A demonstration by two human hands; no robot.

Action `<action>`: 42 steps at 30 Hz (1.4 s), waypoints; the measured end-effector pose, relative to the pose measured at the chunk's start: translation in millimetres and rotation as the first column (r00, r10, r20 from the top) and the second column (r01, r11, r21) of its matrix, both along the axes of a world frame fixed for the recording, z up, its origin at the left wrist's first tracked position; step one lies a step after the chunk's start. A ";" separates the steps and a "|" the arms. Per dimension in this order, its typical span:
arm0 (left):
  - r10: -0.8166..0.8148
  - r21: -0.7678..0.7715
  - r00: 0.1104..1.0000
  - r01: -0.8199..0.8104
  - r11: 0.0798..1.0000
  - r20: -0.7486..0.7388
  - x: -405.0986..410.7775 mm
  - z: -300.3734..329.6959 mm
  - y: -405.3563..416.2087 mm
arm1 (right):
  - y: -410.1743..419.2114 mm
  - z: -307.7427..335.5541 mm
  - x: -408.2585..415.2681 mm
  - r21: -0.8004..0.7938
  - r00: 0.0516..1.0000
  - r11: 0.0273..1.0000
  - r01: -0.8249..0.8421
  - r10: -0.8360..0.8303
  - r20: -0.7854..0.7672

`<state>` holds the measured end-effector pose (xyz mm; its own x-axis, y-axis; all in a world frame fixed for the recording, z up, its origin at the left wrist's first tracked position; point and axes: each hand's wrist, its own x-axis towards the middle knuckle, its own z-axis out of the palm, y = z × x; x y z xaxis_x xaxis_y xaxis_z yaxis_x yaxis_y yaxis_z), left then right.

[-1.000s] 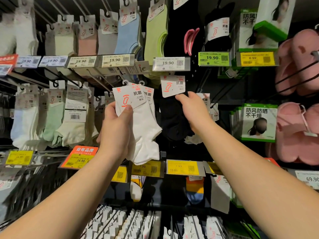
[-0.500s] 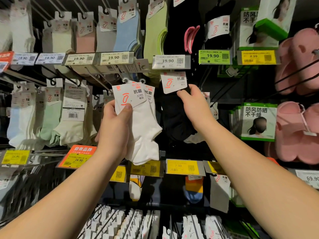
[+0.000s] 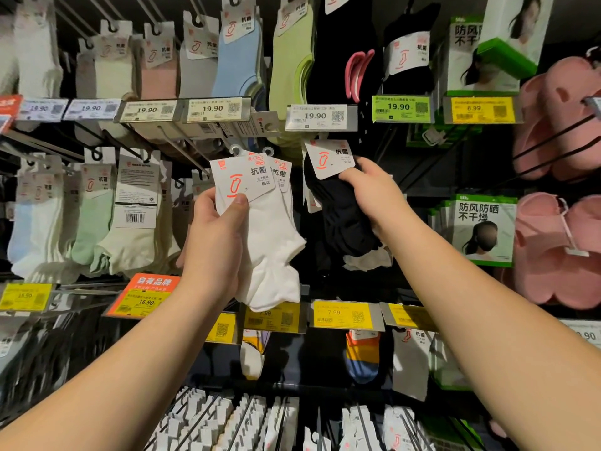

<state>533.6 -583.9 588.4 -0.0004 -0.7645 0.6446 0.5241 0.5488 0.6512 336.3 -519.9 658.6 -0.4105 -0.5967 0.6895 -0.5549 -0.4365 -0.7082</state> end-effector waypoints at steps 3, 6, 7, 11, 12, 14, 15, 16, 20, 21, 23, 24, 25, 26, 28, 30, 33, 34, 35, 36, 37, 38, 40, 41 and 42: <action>0.015 -0.003 1.000 -0.015 1.000 0.016 2.0 0.2 -1.1 | 0.6 -0.3 -0.2 0.007 0.999 0.999 0.039 -0.039 -0.037; 0.047 0.000 0.998 -0.047 0.999 0.045 3.6 -0.6 -6.9 | 3.0 -1.1 6.1 -0.031 0.978 0.988 0.151 -0.154 -0.141; 0.047 0.001 0.998 -0.047 0.999 0.048 4.1 -0.8 -6.3 | 3.1 -1.7 7.5 -0.044 0.972 0.984 0.170 -0.175 -0.155; 0.017 0.008 1.000 -0.017 1.000 -0.002 2.9 0.1 7.4 | -5.8 -9.0 5.2 -0.012 0.969 0.980 0.199 -0.199 -0.146; -0.001 0.008 1.000 0.001 1.000 -0.012 2.6 -0.1 9.8 | -8.7 -12.2 3.0 0.015 0.968 0.978 0.207 -0.202 -0.150; -0.016 0.007 1.000 0.016 1.000 -0.013 3.0 -0.9 11.5 | -13.1 -20.6 -2.2 0.072 0.964 0.972 0.223 -0.208 -0.166; -0.015 0.007 1.000 0.015 1.000 -0.014 4.0 -1.0 12.1 | -14.3 -25.2 -5.1 0.096 0.967 0.971 0.220 -0.204 -0.153; -0.010 0.007 1.000 0.010 1.000 -0.010 4.9 -0.7 12.0 | -14.8 -29.0 -7.9 0.106 0.976 0.974 0.199 -0.186 -0.117; -0.001 -0.004 1.000 0.001 1.000 0.012 6.8 -1.5 9.5 | -15.7 -32.6 -13.9 0.057 0.992 0.991 0.124 -0.122 -0.033; -0.003 -0.005 1.000 0.003 1.000 0.014 6.7 -2.3 7.6 | -16.3 -31.2 -14.1 0.038 0.994 0.993 0.110 -0.109 -0.026; 0.023 0.005 0.999 -0.023 1.000 0.030 6.0 -3.7 3.8 | -17.2 -28.5 -13.4 0.013 0.996 0.996 0.089 -0.089 -0.018; 0.033 0.008 0.998 -0.033 0.999 0.044 5.5 -4.1 3.4 | -17.5 -28.4 -13.4 0.015 0.996 0.996 0.084 -0.084 -0.019; 0.034 0.011 0.998 -0.035 0.999 0.052 4.6 -4.3 4.0 | -17.0 -28.9 -13.7 0.020 0.997 0.996 0.081 -0.081 -0.020; 0.024 0.018 0.999 -0.025 1.000 0.041 3.4 -4.3 5.2 | -16.4 -29.8 -15.1 0.027 0.996 0.996 0.085 -0.084 -0.024; -0.027 0.022 1.000 0.026 0.999 0.012 -0.9 -3.6 8.9 | -12.1 -32.4 -20.3 0.035 0.994 0.994 0.106 -0.106 -0.024; -0.063 0.012 0.998 0.063 0.998 0.012 -5.1 -2.2 12.0 | -3.9 -33.5 -26.5 0.017 0.992 0.992 0.128 -0.128 0.001; -0.083 0.002 0.997 0.083 0.997 0.006 -10.1 0.6 16.1 | 6.6 -34.4 -39.5 -0.022 0.987 0.986 0.163 -0.163 0.019; -0.086 0.005 0.996 0.085 0.996 0.011 -12.3 1.4 16.7 | 9.5 -34.6 -43.6 -0.051 0.987 0.986 0.159 -0.159 0.015; -0.087 0.007 0.996 0.087 0.996 0.019 -14.8 2.1 17.3 | 10.6 -34.9 -47.4 -0.081 0.988 0.985 0.155 -0.154 0.014; -0.091 0.007 0.996 0.091 0.996 0.023 -17.4 2.2 18.1 | 12.2 -35.1 -50.7 -0.104 0.989 0.983 0.149 -0.148 0.016; -0.100 0.006 0.995 0.100 0.995 0.025 -20.1 2.2 18.6 | 12.9 -35.2 -53.0 -0.125 0.990 0.982 0.143 -0.141 0.024; -0.108 0.007 0.994 0.108 0.994 0.024 -22.6 1.9 19.1 | 14.4 -35.0 -54.4 -0.144 0.989 0.979 0.143 -0.139 0.039; -0.123 0.006 0.992 0.123 0.992 0.024 -27.0 1.2 20.5 | 18.2 -35.0 -55.1 -0.192 0.988 0.971 0.142 -0.126 0.092; -0.129 0.006 0.991 0.129 0.992 0.024 -28.8 1.0 21.8 | 19.5 -35.0 -56.7 -0.214 0.986 0.967 0.139 -0.117 0.115; -0.137 0.005 0.990 0.136 0.991 0.021 -30.3 0.9 23.4 | 21.2 -35.0 -58.2 -0.228 0.985 0.964 0.138 -0.111 0.129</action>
